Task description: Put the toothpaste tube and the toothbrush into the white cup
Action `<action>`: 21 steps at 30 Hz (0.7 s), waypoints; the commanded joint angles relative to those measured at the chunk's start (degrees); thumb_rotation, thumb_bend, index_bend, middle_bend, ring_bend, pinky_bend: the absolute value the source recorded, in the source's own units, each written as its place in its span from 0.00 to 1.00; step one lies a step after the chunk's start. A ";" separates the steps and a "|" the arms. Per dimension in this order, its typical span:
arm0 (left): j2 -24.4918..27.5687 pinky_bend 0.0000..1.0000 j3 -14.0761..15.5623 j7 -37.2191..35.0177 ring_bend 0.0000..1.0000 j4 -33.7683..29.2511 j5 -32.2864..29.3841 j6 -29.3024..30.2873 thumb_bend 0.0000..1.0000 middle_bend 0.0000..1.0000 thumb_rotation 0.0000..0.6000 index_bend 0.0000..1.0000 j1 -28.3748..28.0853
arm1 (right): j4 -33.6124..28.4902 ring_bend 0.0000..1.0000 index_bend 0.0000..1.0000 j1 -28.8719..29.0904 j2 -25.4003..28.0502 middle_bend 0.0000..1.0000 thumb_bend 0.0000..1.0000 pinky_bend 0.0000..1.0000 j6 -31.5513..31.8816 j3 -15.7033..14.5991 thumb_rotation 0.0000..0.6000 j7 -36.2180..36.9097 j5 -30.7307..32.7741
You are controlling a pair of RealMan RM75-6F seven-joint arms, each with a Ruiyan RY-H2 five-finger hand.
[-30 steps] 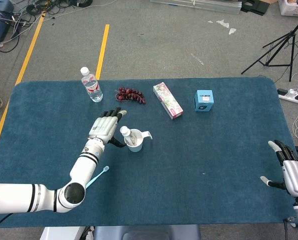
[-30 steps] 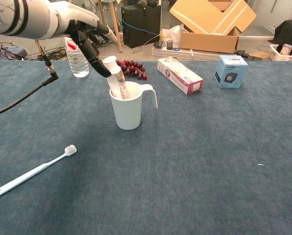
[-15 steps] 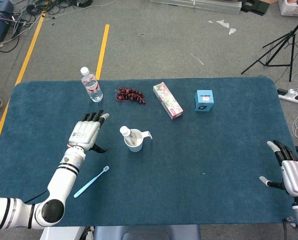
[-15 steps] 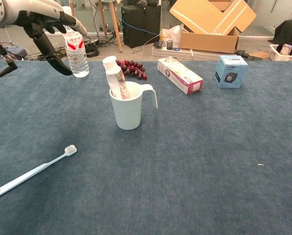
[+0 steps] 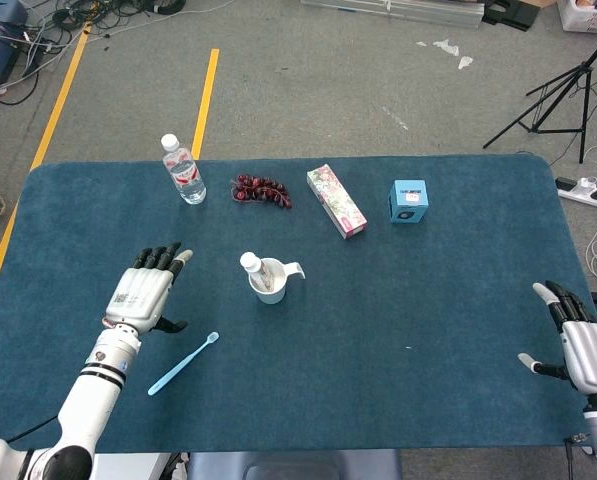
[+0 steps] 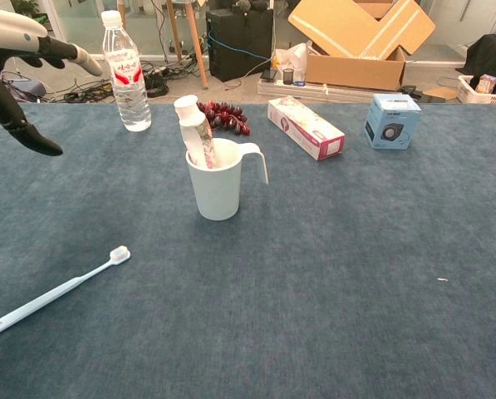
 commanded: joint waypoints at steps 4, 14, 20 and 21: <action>-0.75 0.02 3.21 0.46 0.00 -1.81 5.22 3.18 0.12 0.00 1.00 0.00 3.80 | -0.06 0.11 0.14 0.09 -0.14 0.11 0.02 0.37 -0.15 -0.08 1.00 -0.35 0.00; -2.68 0.02 7.28 -1.76 0.00 -1.83 12.11 4.17 0.08 0.00 1.00 0.00 9.98 | -0.40 0.11 0.15 0.30 -0.75 0.11 0.02 0.37 -0.42 -0.48 1.00 -2.03 -0.27; -5.04 0.02 8.79 -1.79 0.00 -0.19 16.39 4.86 0.04 0.00 1.00 0.00 12.84 | -0.62 0.11 0.14 -0.07 -0.67 0.11 0.02 0.37 0.24 -0.51 1.00 -2.14 -0.28; -5.69 0.02 9.03 -1.86 0.00 0.25 16.98 4.90 0.03 0.00 1.00 0.00 13.41 | -0.66 0.11 0.15 -0.13 -0.65 0.11 0.02 0.37 0.39 -0.50 1.00 -2.13 -0.31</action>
